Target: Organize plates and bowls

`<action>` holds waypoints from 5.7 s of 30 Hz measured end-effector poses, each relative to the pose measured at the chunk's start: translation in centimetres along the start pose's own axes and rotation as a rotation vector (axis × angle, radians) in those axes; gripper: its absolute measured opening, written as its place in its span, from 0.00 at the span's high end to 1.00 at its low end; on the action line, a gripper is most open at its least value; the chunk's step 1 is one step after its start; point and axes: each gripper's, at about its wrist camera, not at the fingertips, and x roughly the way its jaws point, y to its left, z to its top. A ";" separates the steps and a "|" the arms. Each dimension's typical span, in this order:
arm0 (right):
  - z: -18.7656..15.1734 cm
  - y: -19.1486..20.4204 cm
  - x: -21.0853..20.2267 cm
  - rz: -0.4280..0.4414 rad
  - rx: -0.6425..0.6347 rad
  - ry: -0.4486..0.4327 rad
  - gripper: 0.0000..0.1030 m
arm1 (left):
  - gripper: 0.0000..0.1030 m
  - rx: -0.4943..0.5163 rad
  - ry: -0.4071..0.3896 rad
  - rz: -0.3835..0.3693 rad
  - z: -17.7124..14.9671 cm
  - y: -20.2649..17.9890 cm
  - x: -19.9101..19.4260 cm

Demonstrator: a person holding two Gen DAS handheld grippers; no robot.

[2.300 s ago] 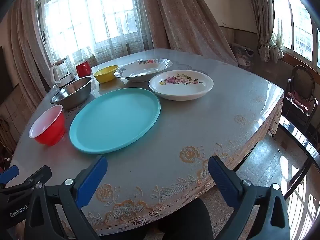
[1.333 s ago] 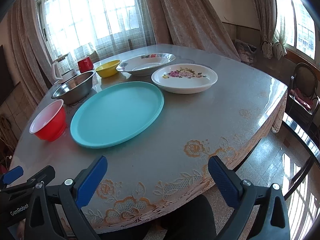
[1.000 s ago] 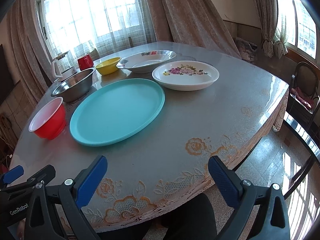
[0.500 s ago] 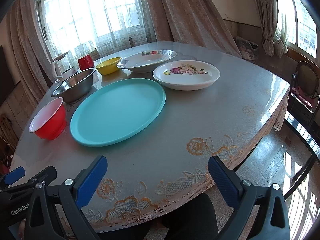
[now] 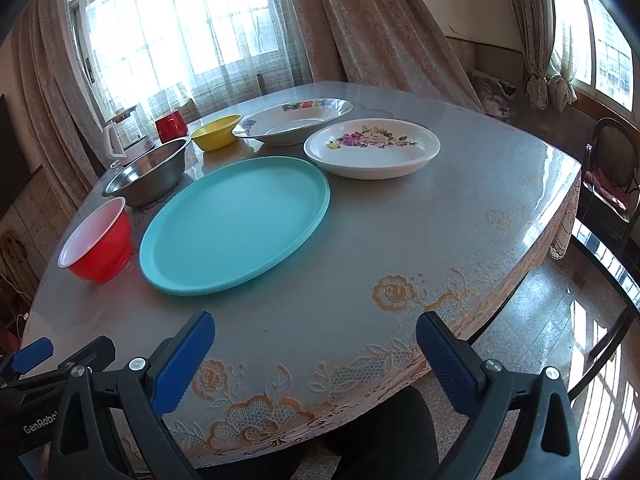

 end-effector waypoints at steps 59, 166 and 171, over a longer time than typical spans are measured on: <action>4.8 -0.5 5.9 0.132 -0.064 0.072 0.81 | 0.72 -0.040 0.011 -0.242 3.9 -2.0 4.1; 29.0 -7.3 27.5 0.406 0.117 0.361 0.80 | 0.67 -0.036 0.136 -0.242 27.4 -11.5 18.7; 28.4 -6.1 25.8 0.408 0.062 0.341 0.80 | 0.67 -0.050 0.119 -0.216 26.9 -10.7 18.0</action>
